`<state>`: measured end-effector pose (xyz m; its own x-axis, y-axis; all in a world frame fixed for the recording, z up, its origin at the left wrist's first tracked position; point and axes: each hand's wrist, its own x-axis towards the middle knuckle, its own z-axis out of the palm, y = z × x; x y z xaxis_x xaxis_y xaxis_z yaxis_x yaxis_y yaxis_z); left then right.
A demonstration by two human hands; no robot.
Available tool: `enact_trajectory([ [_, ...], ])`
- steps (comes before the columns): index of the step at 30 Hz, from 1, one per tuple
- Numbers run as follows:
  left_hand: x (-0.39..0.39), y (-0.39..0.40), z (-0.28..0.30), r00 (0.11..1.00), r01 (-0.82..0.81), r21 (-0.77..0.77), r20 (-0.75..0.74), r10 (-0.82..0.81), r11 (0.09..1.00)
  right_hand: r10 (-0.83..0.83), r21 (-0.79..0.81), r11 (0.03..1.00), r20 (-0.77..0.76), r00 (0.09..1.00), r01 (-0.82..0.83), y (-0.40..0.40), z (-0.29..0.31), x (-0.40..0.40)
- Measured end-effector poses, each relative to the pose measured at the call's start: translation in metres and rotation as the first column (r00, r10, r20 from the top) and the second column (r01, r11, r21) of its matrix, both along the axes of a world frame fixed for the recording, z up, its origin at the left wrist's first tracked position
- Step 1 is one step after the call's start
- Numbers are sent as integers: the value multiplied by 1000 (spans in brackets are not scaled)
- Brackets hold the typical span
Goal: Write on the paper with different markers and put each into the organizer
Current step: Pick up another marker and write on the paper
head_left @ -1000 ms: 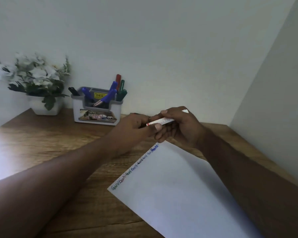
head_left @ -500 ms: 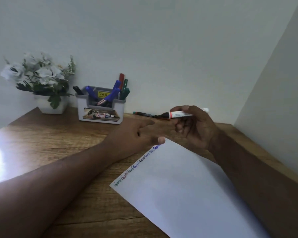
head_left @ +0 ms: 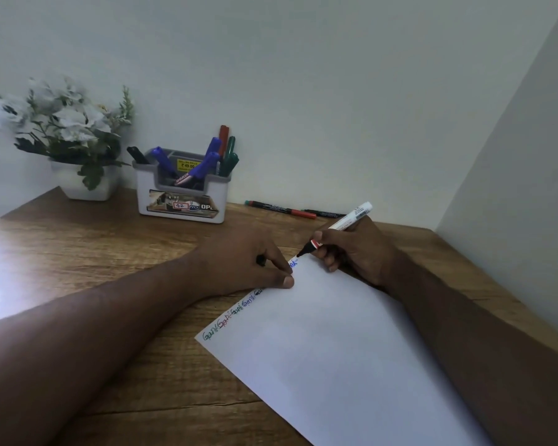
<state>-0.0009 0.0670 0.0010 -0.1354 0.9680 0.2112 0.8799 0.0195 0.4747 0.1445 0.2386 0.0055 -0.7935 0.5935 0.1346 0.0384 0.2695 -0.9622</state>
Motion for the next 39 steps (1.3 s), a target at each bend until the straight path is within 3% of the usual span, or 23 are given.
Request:
enact_trajectory([
  [39, -6, 5, -6, 1000, 2, -8, -10, -2, 1000, -40, -10, 999, 1, 999, 40, 2, -1, -1],
])
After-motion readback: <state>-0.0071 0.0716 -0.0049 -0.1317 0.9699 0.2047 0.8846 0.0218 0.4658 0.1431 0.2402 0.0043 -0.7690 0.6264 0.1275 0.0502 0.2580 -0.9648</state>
